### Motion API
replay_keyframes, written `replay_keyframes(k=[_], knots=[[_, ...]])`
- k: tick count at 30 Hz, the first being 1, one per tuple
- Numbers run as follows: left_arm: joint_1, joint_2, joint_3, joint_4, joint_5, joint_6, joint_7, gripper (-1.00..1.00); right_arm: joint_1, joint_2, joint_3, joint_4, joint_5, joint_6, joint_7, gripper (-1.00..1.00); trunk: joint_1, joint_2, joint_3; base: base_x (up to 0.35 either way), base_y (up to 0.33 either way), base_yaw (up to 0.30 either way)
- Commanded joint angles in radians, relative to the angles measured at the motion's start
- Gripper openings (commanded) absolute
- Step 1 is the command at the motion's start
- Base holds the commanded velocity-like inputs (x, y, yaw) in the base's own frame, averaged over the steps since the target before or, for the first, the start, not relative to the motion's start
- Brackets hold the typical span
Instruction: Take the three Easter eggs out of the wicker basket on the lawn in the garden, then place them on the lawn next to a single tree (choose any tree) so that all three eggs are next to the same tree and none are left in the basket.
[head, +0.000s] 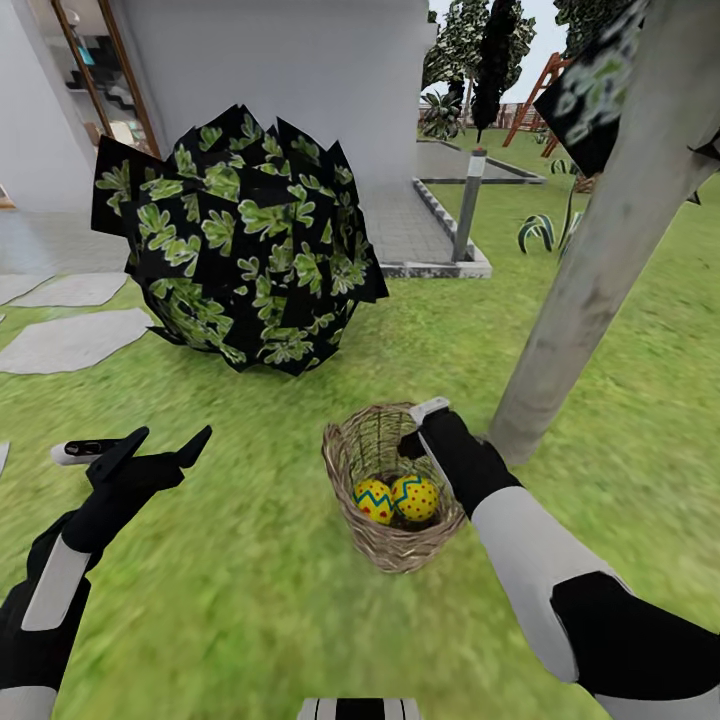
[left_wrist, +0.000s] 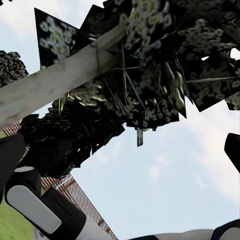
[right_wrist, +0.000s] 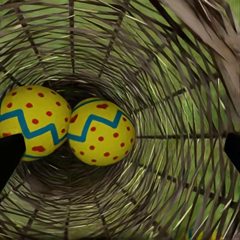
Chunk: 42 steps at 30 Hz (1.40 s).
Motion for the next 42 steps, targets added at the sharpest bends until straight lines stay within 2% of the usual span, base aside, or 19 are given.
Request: replay_keyframes(k=[1,5,8,10,11,14,24,29,36,42], knots=[[0.0,-0.001,-0.001,0.0,0.002,0.009,-0.001,1.0,0.0,0.001,0.009,0.0,0.008,0.008,0.006,1.0,0.0,0.0,-0.001,0.009,0.0,0.0],[0.0,-0.003,-0.002,-0.001,0.002,0.01,0.0,1.0,-0.001,0.006,0.026,0.005,0.007,0.01,0.007,1.0,0.0,0.0,-0.001,0.004,0.0,0.0],[0.0,-0.003,-0.002,-0.001,0.002,0.01,0.0,1.0,-0.001,0.006,0.073,0.006,0.007,0.01,0.014,1.0,0.0,0.0,-0.001,0.0,0.0,0.0],[0.0,-0.002,-0.001,0.0,0.002,0.009,0.0,1.0,-0.001,0.004,0.102,0.006,0.008,0.011,0.056,1.0,0.0,0.0,-0.001,0.0,0.0,0.0],[0.0,-0.002,-0.001,0.0,0.002,0.01,0.0,1.0,-0.003,-0.001,0.116,0.001,0.011,0.027,0.118,1.0,0.0,-0.001,-0.005,0.0,0.0,0.0],[0.0,-0.002,-0.001,0.0,0.002,0.009,0.0,1.0,-0.003,-0.003,0.12,-0.004,0.017,0.044,0.141,1.0,0.002,-0.001,-0.016,0.0,0.0,0.0],[0.0,-0.002,-0.002,0.0,0.002,0.01,0.0,1.0,-0.005,-0.004,0.121,0.002,0.016,0.052,0.142,1.0,0.006,-0.004,-0.055,0.0,0.0,0.0],[0.0,-0.002,-0.002,0.002,0.002,0.01,0.0,1.0,-0.005,-0.004,0.121,-0.002,0.02,0.052,0.14,1.0,0.006,-0.004,-0.055,0.0,0.0,0.0],[0.0,-0.003,-0.002,0.012,0.003,0.01,-0.001,1.0,-0.013,-0.004,0.121,0.004,0.047,0.052,0.14,1.0,0.006,-0.004,-0.055,0.012,-0.001,0.0],[0.0,-0.003,-0.002,0.014,0.002,0.01,0.0,1.0,-0.014,-0.004,0.125,0.007,0.05,0.052,0.14,1.0,0.006,-0.004,-0.055,0.276,-0.056,0.0]])
